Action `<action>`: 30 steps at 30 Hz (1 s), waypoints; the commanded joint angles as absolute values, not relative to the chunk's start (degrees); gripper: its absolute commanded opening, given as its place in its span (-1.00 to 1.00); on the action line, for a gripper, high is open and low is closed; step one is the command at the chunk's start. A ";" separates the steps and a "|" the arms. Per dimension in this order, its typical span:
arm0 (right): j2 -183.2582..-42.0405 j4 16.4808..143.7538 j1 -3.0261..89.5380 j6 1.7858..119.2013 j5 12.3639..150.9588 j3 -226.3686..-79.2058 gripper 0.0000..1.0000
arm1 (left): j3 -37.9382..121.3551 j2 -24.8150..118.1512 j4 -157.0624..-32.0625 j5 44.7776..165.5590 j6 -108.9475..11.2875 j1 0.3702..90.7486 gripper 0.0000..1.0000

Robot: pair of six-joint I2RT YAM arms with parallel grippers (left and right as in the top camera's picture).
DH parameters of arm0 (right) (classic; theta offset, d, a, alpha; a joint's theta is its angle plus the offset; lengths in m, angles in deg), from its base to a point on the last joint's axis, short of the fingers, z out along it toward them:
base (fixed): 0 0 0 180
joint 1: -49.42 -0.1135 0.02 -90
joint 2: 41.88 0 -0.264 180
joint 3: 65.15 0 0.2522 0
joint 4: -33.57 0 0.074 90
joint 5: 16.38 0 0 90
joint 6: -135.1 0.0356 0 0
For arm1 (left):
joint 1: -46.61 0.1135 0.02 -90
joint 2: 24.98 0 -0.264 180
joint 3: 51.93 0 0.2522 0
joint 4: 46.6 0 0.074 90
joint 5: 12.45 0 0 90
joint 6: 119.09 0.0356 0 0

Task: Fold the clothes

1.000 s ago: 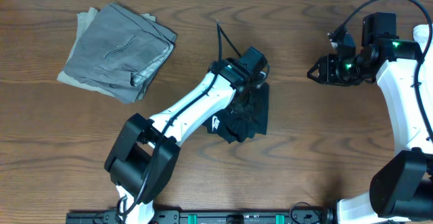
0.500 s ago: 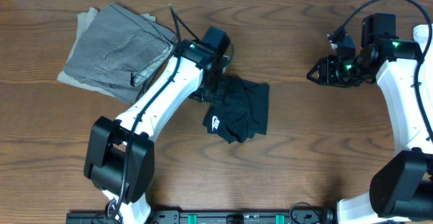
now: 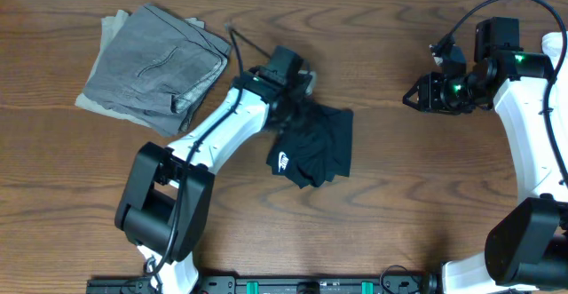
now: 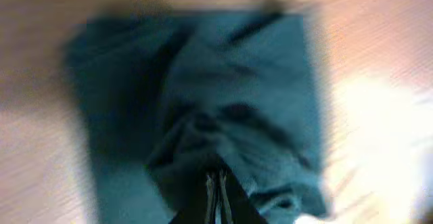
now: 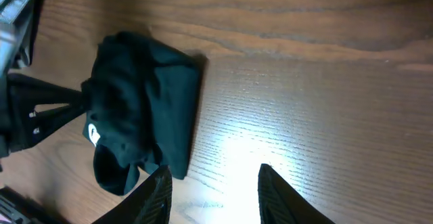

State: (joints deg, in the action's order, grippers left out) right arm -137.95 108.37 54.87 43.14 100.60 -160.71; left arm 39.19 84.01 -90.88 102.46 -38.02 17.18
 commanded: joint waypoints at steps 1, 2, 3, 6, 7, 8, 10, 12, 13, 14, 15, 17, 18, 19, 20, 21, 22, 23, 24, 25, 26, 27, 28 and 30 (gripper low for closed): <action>-136.59 108.45 55.35 42.40 100.62 -161.93 -0.22 | 39.46 84.34 -85.46 109.08 -37.76 14.62 -0.88; -136.62 108.48 55.35 42.42 100.62 -161.93 -0.22 | 39.46 84.34 -83.91 109.08 -37.76 14.01 -0.88; -136.59 108.52 55.35 42.44 100.62 -161.93 -0.21 | 39.46 84.34 -83.16 109.08 -37.76 13.64 -0.88; -136.59 108.89 55.35 42.42 100.62 -161.93 -0.22 | 39.85 84.32 -82.66 109.10 -37.76 13.05 -0.88; -136.59 109.09 55.35 42.37 100.60 -161.93 -0.21 | 40.11 84.19 -83.30 109.12 -37.76 13.05 -0.88; -136.62 109.24 55.38 42.26 100.60 -161.93 -0.21 | 40.42 83.95 -83.89 109.10 -37.74 13.18 -0.88; -136.62 109.29 55.35 42.22 100.62 -161.93 -0.21 | 41.01 83.33 -84.54 109.50 -37.74 13.48 -0.86; -136.59 109.33 55.35 42.18 101.06 -161.93 -0.18 | 41.93 82.33 -87.64 109.45 -37.74 13.90 -0.87; -136.59 109.64 55.33 41.72 101.78 -161.93 -0.18 | 42.21 81.76 -89.61 109.04 -37.72 14.21 -0.87; -136.59 110.12 55.20 40.60 103.05 -161.93 -0.21 | 42.28 81.08 -91.51 108.03 -37.72 14.62 -0.87; -136.62 110.71 54.87 38.96 104.53 -161.93 -0.23 | 42.28 80.23 -93.94 105.76 -37.74 15.23 -0.88; -136.62 111.30 53.74 37.26 104.93 -161.69 -0.23 | 42.28 78.63 -98.20 100.58 -37.74 16.52 -0.88; -136.62 111.43 53.15 37.19 103.99 -161.63 -0.22 | 42.28 77.67 -100.41 97.04 -37.74 17.48 -0.88; -136.66 111.45 52.69 37.30 102.94 -161.63 -0.22 | 42.28 76.91 -101.92 94.15 -37.74 18.40 -0.88; -136.68 111.36 52.23 37.30 101.85 -161.61 -0.22 | 42.28 76.27 -103.14 91.49 -37.72 19.49 -0.88; -136.68 111.17 51.88 37.33 101.23 -161.63 -0.23 | 42.25 76.03 -103.71 90.41 -37.72 20.41 -0.88; -136.68 110.97 51.64 37.33 101.15 -161.63 -0.24 | 42.25 76.05 -104.04 90.46 -37.61 21.42 -0.88; -136.68 110.82 51.59 37.37 101.06 -161.61 -0.24 | 42.08 76.27 -104.02 91.16 -37.37 22.07 -0.88; -136.68 110.68 51.59 37.67 100.99 -161.63 -0.24 | 41.75 76.71 -103.73 92.25 -36.54 22.47 -0.88; -136.68 110.53 51.59 37.81 100.99 -161.63 -0.24 | 41.40 77.34 -103.38 93.45 -35.60 22.51 -0.88; -136.68 110.31 51.59 37.81 100.99 -161.63 -0.24 | 40.94 78.24 -102.86 94.68 -34.66 22.45 -0.87; -136.68 110.09 51.59 37.87 101.02 -161.63 -0.25 | 40.48 79.22 -102.18 95.62 -34.15 22.23 -0.88; -136.68 109.90 51.59 38.42 100.99 -161.63 -0.25 | 40.00 80.54 -101.35 96.67 -33.39 21.77 -0.88; -136.68 109.68 51.59 39.34 101.04 -161.63 -0.25 | 39.70 83.29 -100.78 96.84 -33.17 21.07 -0.88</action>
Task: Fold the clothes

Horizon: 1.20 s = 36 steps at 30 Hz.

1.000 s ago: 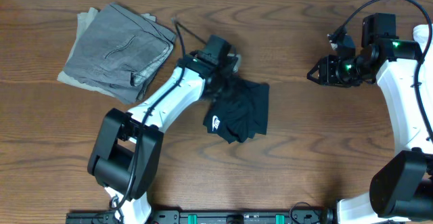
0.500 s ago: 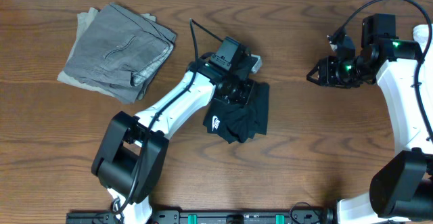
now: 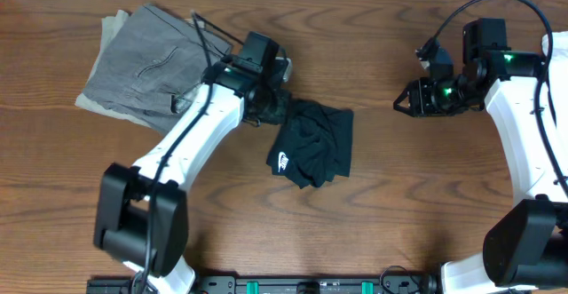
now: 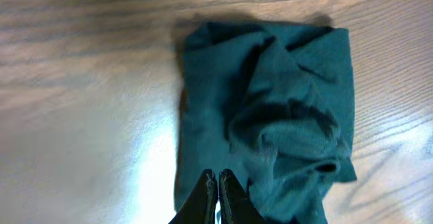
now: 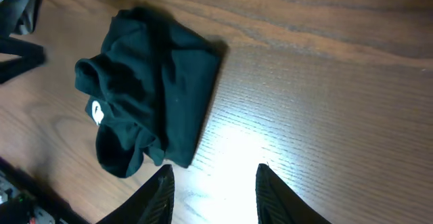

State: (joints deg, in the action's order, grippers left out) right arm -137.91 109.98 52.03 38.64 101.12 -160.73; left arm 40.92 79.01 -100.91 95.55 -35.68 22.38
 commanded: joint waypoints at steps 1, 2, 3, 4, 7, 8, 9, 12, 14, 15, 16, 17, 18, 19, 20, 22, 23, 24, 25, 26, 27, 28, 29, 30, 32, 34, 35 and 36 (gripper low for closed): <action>-136.68 109.70 51.59 39.34 101.04 -161.63 -0.25 | 39.72 84.51 -100.54 97.41 -33.15 20.78 -0.88; -136.68 109.72 51.59 39.34 101.02 -161.63 -0.26 | 39.72 85.69 -100.08 98.61 -33.17 20.50 -0.88; -136.68 109.79 51.59 39.34 101.04 -161.63 -0.26 | 39.72 86.66 -99.38 100.95 -33.17 20.35 -0.88; -136.68 109.83 51.59 39.34 101.04 -161.63 -0.26 | 39.72 87.38 -98.44 103.27 -33.19 20.24 -0.88; -136.68 109.68 51.59 39.34 101.04 -161.63 -0.27 | 39.72 88.03 -92.98 110.70 -33.45 19.36 -0.87; -136.68 109.57 51.59 39.34 101.04 -161.63 -0.28 | 39.72 88.03 -90.31 112.97 -33.89 18.82 -0.88; -136.68 109.46 51.59 39.51 101.02 -161.63 -0.28 | 39.72 88.03 -87.91 114.59 -34.13 18.27 -0.88; -136.68 109.44 51.59 39.53 101.04 -161.63 -0.28 | 39.72 88.03 -81.98 115.99 -36.91 16.33 -0.88; -136.68 109.50 51.59 39.93 101.02 -161.63 -0.28 | 39.74 88.03 -80.26 116.16 -36.91 15.15 -0.88; -136.68 109.53 51.59 39.93 101.04 -161.63 -0.29 | 39.74 88.03 -79.60 116.34 -36.91 14.53 -0.88; -136.68 109.55 51.59 39.93 101.04 -161.63 -0.29 | 39.74 88.03 -79.10 117.01 -36.89 14.01 -0.87; -136.68 109.57 51.59 39.93 101.04 -161.63 -0.29 | 39.74 88.03 -78.66 117.71 -36.89 13.70 -0.88; -136.68 109.57 51.59 39.93 101.04 -161.63 -0.28 | 39.74 88.03 -78.12 118.52 -36.86 13.33 -0.88; -136.68 109.55 51.59 39.93 101.06 -161.63 -0.28 | 39.74 88.01 -77.70 118.98 -36.86 13.07 -0.88; -136.68 109.50 51.59 39.93 101.10 -161.63 -0.28 | 39.87 87.94 -77.72 118.96 -36.86 13.05 -0.88; -136.68 109.50 51.59 39.93 101.10 -161.63 -0.26 | 40.62 87.38 -79.01 118.94 -36.86 13.38 -0.88; -136.68 109.53 51.57 39.93 101.15 -161.63 -0.26 | 41.05 86.85 -79.69 118.92 -36.84 13.86 -0.88; -136.68 109.53 51.46 39.90 101.39 -161.61 -0.26 | 41.47 86.17 -80.32 118.94 -36.84 14.45 -0.88; -136.68 109.48 51.20 39.88 101.52 -161.61 -0.24 | 41.82 85.17 -80.69 118.92 -36.82 15.23 -0.88; -136.68 109.29 50.79 39.88 101.69 -161.61 -0.24 | 41.93 84.10 -80.89 118.92 -36.64 16.02 -0.88; -136.68 109.00 50.30 39.80 102.31 -161.61 -0.22 | 41.97 82.90 -81.18 118.87 -36.64 16.98 -0.88; -136.70 108.65 49.67 39.38 103.33 -161.61 -0.21 | 41.97 81.34 -81.85 118.54 -36.67 18.18 -0.88; -136.70 108.13 48.60 38.37 105.19 -161.61 -0.21 | 41.97 79.77 -82.92 117.45 -36.67 19.54 -0.88; -136.70 107.69 47.64 37.76 106.24 -161.61 -0.21 | 41.95 78.17 -84.50 115.57 -36.69 20.98 -0.88; -136.70 106.16 44.82 37.72 106.72 -161.48 -0.21 | 41.95 75.49 -87.71 111.68 -36.67 23.60 -0.87; -136.70 103.69 41.87 37.78 106.68 -160.82 -0.25 | 41.95 72.95 -91.10 107.68 -36.64 26.45 -0.87; -136.72 101.68 39.94 38.51 106.41 -160.12 -0.45 | 41.95 71.90 -92.72 105.85 -36.64 27.95 -0.85; -136.77 99.14 38.00 41.15 105.15 -159.11 -0.64 | 41.95 71.18 -93.94 104.73 -36.64 29.16 -0.85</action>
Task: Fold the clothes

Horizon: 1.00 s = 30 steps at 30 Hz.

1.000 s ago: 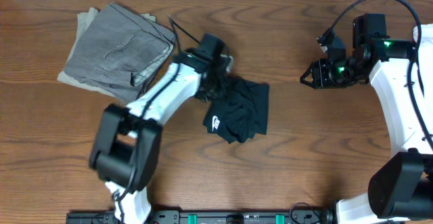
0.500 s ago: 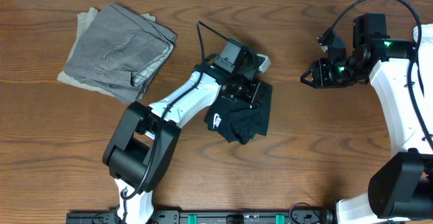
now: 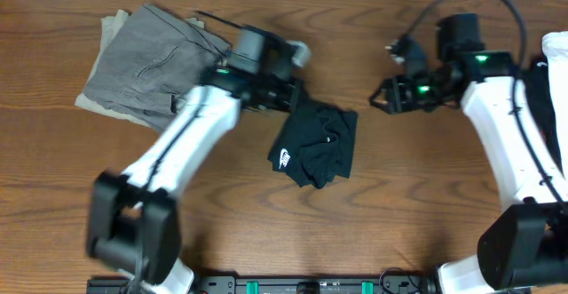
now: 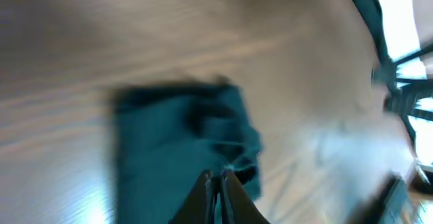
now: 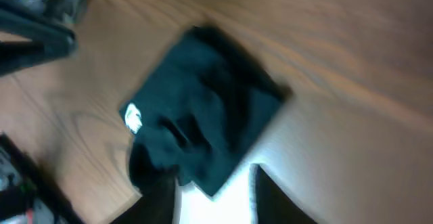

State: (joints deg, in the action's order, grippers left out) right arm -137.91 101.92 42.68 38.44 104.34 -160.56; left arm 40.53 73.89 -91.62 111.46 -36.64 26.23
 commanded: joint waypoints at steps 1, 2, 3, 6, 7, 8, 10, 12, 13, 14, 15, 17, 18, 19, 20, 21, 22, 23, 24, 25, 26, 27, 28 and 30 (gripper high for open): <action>-136.94 96.72 36.23 44.25 103.44 -158.09 -0.70 | 41.95 70.59 -95.29 104.16 -36.64 30.49 -0.85; -137.29 94.03 34.20 47.14 101.28 -156.93 -0.75 | 41.95 70.31 -96.39 104.03 -36.64 31.49 -0.84; -137.66 92.00 32.49 48.87 99.31 -155.97 -0.81 | 41.95 70.18 -97.50 104.03 -36.64 32.33 -0.83; -139.65 85.79 27.77 53.67 94.24 -152.91 -0.85 | 41.95 70.28 -101.31 104.03 -36.19 33.77 -0.83; -140.53 83.91 26.61 54.88 93.50 -152.06 -0.88 | 41.93 70.28 -102.31 104.01 -35.46 33.81 -0.84; -141.45 82.34 25.78 55.69 93.48 -151.40 -0.89 | 41.93 70.28 -103.16 104.01 -34.46 33.79 -0.83; -143.59 80.04 24.54 56.97 93.48 -150.72 -0.92 | 41.93 70.28 -104.52 103.97 -32.71 33.68 -0.83; -146.01 79.41 23.97 57.19 93.39 -150.72 -0.94 | 41.93 70.28 -105.15 103.59 -32.27 33.68 -0.83; -146.67 79.71 23.95 57.32 92.93 -150.72 -0.97 | 41.93 70.28 -105.20 103.59 -32.30 33.68 -0.83; -147.15 80.28 24.08 57.61 92.32 -150.72 -0.98 | 41.91 70.28 -105.15 103.62 -32.30 33.68 -0.83; -147.46 81.29 24.43 58.61 91.14 -150.72 -0.97 | 41.91 70.28 -105.11 103.62 -32.30 33.68 -0.83; -147.50 83.14 25.67 60.12 89.45 -150.72 -0.97 | 41.91 70.28 -105.09 103.62 -32.30 33.68 -0.83; -147.43 83.87 26.39 60.10 89.39 -150.79 -0.98 | 41.91 70.28 -105.06 103.59 -32.27 33.68 -0.83; -147.41 84.74 27.36 60.14 88.75 -150.81 -0.97 | 41.91 70.28 -105.06 103.59 -32.27 33.68 -0.83; -147.39 85.70 28.29 60.54 87.68 -150.81 -0.98 | 41.91 70.28 -105.06 103.59 -32.27 33.68 -0.83; -147.37 87.12 29.54 61.48 85.56 -150.81 -0.97 | 41.91 70.28 -105.06 103.55 -32.25 33.70 -0.83; -147.37 88.43 30.70 62.31 83.53 -150.81 -0.97 | 41.91 70.28 -105.09 103.42 -32.25 33.68 -0.83; -147.37 89.94 32.25 62.44 81.39 -150.81 -0.98 | 41.91 70.28 -105.09 103.40 -32.25 33.68 -0.83; -147.37 90.86 33.39 62.42 80.56 -150.81 -0.97 | 41.91 70.28 -105.04 103.40 -32.25 33.68 -0.83; -147.37 91.73 34.52 62.29 80.27 -150.81 -0.97 | 41.91 70.28 -105.02 103.38 -32.25 33.68 -0.83; -147.37 92.63 35.70 62.22 80.30 -150.81 -0.97 | 41.91 70.28 -105.02 103.38 -32.25 33.68 -0.83; -147.37 93.50 36.88 62.20 80.30 -150.81 -0.98 | 41.91 70.28 -105.00 103.35 -32.05 33.68 -0.83; -147.37 93.96 37.56 62.18 80.54 -150.81 -0.98 | 41.91 70.28 -104.96 103.33 -32.05 33.68 -0.83; -147.04 94.97 38.98 59.51 85.30 -150.87 -0.97 | 41.91 70.28 -104.93 103.33 -32.05 33.68 -0.83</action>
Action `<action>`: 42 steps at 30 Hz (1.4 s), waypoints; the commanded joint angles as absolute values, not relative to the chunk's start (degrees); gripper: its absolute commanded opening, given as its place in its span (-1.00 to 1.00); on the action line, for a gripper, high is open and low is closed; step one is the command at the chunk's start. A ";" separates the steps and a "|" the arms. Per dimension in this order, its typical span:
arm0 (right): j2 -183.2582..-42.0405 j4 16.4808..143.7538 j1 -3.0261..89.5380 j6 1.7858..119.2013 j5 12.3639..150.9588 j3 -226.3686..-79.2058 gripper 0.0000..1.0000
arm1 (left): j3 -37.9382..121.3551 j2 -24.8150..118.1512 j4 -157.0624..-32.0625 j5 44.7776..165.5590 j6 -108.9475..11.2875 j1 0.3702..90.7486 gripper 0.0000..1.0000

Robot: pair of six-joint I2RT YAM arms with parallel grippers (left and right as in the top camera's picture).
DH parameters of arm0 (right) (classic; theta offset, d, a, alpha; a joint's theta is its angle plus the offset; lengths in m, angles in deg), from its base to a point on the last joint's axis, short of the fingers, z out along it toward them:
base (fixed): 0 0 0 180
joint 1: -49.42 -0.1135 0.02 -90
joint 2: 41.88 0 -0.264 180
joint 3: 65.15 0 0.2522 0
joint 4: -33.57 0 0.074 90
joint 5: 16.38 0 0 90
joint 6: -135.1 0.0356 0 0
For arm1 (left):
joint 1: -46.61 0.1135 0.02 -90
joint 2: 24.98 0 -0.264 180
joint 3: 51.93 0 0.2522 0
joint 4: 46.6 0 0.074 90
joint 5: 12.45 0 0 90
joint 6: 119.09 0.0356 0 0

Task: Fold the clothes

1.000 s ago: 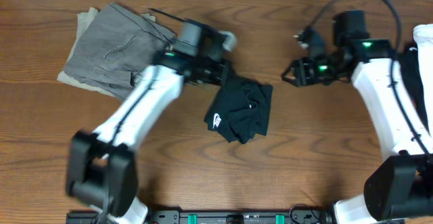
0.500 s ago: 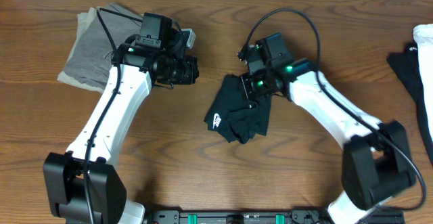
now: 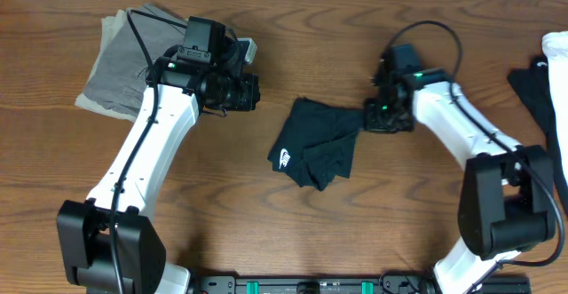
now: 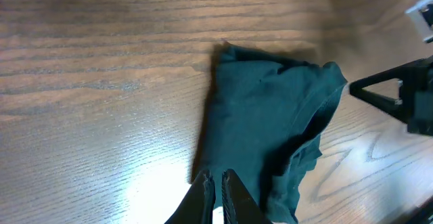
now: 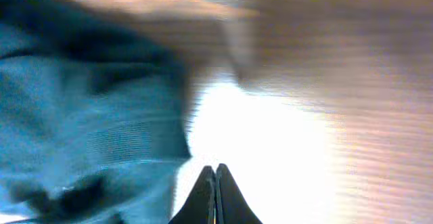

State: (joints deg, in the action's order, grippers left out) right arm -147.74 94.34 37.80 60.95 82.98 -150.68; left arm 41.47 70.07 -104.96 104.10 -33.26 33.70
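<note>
A crumpled black garment [image 3: 318,141] with a white logo lies mid-table; it shows teal in the left wrist view [image 4: 267,126] and at the left of the blurred right wrist view [image 5: 88,109]. My right gripper [image 3: 366,119] [image 5: 215,168] is shut, its tips touching the garment's upper right corner, which looks drawn towards it. No cloth shows between its fingers. My left gripper [image 3: 256,92] [image 4: 216,176] is shut on nothing, hovering off the garment's upper left side.
A folded grey garment [image 3: 151,59] lies at the back left, behind the left arm. White and black clothes [image 3: 552,63] sit at the right edge. In the left wrist view the right gripper [image 4: 389,99] points at the garment's corner.
My right gripper was open, well to the right of the black garment; now it is shut at the garment's upper right corner. My left gripper has drawn back to the left, away from the garment.
My left gripper was shut down in the black garment's upper left part, the right one open far to the right. Then the left stood at the garment's edge and has since backed off leftward. The right came closer at each moment and is now shut at the garment's corner.
</note>
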 commanded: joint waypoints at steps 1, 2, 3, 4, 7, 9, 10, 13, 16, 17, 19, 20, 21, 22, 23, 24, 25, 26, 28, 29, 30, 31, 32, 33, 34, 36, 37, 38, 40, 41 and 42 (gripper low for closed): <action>-146.67 94.97 39.33 57.00 88.93 -150.85 -0.97 | 41.91 70.28 -104.98 103.33 -32.05 33.68 -0.83; -146.06 94.90 39.51 53.30 93.98 -150.85 -0.98 | 41.91 70.28 -105.09 103.33 -32.03 33.68 -0.83; -145.31 94.73 39.51 50.00 98.52 -150.85 -0.98 | 41.88 70.28 -105.15 103.33 -32.05 33.68 -0.82; -144.33 94.68 39.35 46.48 103.64 -150.87 -0.98 | 41.88 70.28 -105.15 103.29 -32.05 33.68 -0.82; -141.38 94.73 38.33 41.65 112.99 -150.85 -0.97 | 41.88 70.28 -105.26 101.43 -32.10 33.68 -0.81; -140.16 94.20 36.60 41.61 114.44 -150.87 -0.97 | 41.88 70.28 -105.35 99.64 -32.10 33.70 -0.81; -140.07 93.75 35.53 41.61 114.41 -150.85 -0.98 | 41.88 70.28 -105.33 99.05 -32.10 33.70 -0.81; -141.05 90.60 31.33 42.66 114.37 -150.79 -0.98 | 41.88 70.28 -105.02 98.87 -32.10 33.75 -0.81; -143.54 85.05 26.26 46.81 114.02 -150.79 -0.95 | 41.88 70.28 -105.28 98.87 -32.10 33.75 -0.81; -144.46 83.60 24.78 48.25 113.39 -150.79 -0.95 | 41.88 70.28 -105.37 98.87 -32.10 33.75 -0.81; -146.65 82.23 21.87 51.97 110.79 -150.79 -0.95 | 41.88 70.28 -105.79 98.87 -32.10 33.75 -0.81; -147.50 82.38 20.93 52.95 109.63 -150.79 -0.95 | 41.88 70.28 -106.00 98.90 -32.12 33.75 -0.81; -148.48 82.99 20.03 53.70 108.27 -150.79 -0.92 | 41.88 70.28 -106.22 98.90 -32.12 33.75 -0.80; -149.27 83.91 19.40 54.44 106.68 -150.79 -0.93 | 41.88 70.28 -106.42 98.90 -32.12 33.75 -0.81; -149.90 84.98 19.14 55.49 104.93 -150.79 -0.97 | 41.88 70.28 -106.57 98.90 -32.12 33.75 -0.81; -150.25 86.75 19.03 56.97 102.13 -150.79 -0.97 | 41.88 70.28 -106.59 98.87 -32.12 33.75 -0.81; -150.41 89.16 19.18 59.09 98.13 -150.79 -0.98 | 41.88 70.28 -106.57 98.90 -32.12 33.75 -0.80; -150.41 91.82 19.64 61.26 94.04 -150.81 -0.97 | 41.88 70.28 -106.55 98.90 -32.12 33.75 -0.80; -149.75 96.06 20.95 62.83 88.40 -150.81 -0.97 | 41.88 70.28 -106.53 98.90 -32.12 33.75 -0.78; -149.27 97.74 21.72 62.88 86.04 -150.81 -0.97 | 41.88 70.28 -106.53 98.90 -32.12 33.75 -0.78; -148.61 99.30 22.68 62.83 83.66 -150.81 -0.97 | 41.88 70.28 -106.51 98.90 -32.12 33.75 -0.75; -147.81 100.48 23.60 62.74 81.54 -150.81 -0.97 | 41.88 70.28 -106.42 98.90 -32.12 33.75 -0.73; -146.93 101.46 24.51 62.66 79.38 -150.81 -0.97 | 41.88 70.28 -106.35 98.90 -32.12 33.75 -0.68; -145.99 102.40 25.48 62.68 76.84 -150.81 -0.98 | 41.88 70.28 -106.33 98.90 -32.12 33.72 -0.66; -145.25 102.97 26.26 62.68 74.83 -150.81 -0.97 | 41.88 70.28 -106.33 98.92 -32.12 33.72 -0.54; -143.65 103.49 27.90 62.66 72.30 -150.81 -0.97 | 41.88 70.28 -106.40 99.16 -32.12 33.72 -0.47; -143.00 103.17 28.62 62.61 72.56 -150.81 -0.97 | 41.88 70.28 -106.38 99.62 -32.14 33.68 -0.41; -142.69 102.75 28.95 62.26 73.26 -150.81 -0.97 | 41.84 70.28 -106.35 100.05 -32.12 33.61 -0.36; -142.25 100.74 29.34 59.23 77.87 -150.81 -0.97 | 41.77 70.48 -106.29 101.43 -32.12 33.61 -0.30; -142.25 99.60 29.32 57.56 80.71 -150.81 -0.97 | 41.77 70.70 -106.31 102.33 -32.12 33.61 -0.26; -142.28 98.16 29.30 55.69 84.36 -150.81 -0.97 | 41.77 71.14 -106.33 103.14 -32.14 33.61 -0.24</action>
